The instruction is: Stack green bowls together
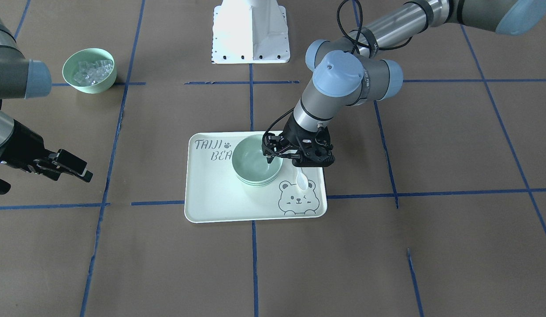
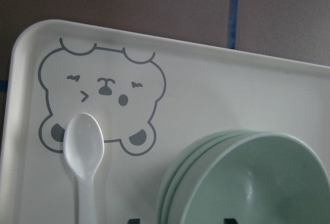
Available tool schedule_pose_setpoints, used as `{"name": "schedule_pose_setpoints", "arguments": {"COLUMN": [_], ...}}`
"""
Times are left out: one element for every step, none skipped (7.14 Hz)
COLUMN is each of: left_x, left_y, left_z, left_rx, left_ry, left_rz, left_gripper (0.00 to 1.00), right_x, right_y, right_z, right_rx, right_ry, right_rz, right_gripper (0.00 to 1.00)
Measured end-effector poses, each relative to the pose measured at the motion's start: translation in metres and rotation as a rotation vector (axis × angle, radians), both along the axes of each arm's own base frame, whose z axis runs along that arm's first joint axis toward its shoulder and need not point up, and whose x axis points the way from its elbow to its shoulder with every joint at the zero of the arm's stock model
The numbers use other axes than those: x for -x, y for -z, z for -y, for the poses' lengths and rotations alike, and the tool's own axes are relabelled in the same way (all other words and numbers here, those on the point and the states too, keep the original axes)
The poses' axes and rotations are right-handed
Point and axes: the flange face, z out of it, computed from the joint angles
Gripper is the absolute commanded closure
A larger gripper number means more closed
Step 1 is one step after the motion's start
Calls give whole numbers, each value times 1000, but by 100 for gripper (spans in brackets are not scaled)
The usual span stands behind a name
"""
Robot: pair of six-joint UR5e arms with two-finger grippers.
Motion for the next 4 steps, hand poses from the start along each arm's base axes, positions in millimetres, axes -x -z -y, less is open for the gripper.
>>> {"name": "schedule_pose_setpoints", "arguments": {"left_x": [31, 68, 108, 154], "left_y": [4, -10, -37, -73], "left_z": [5, -1, -7, -8], "left_rx": [-11, -46, -119, -213], "left_ry": [13, 10, -5, -23], "left_rz": [-25, -31, -8, 41], "left_gripper": [0, 0, 0, 0], "right_x": [-8, -28, -57, -90], "right_y": [-1, -9, -31, -60], "right_z": [3, 7, 11, 16], "right_rx": [7, 2, -31, -78], "right_ry": [-7, -13, -2, 29], "right_rz": [4, 2, -21, -67], "right_gripper": [0, 0, 0, 0]}}
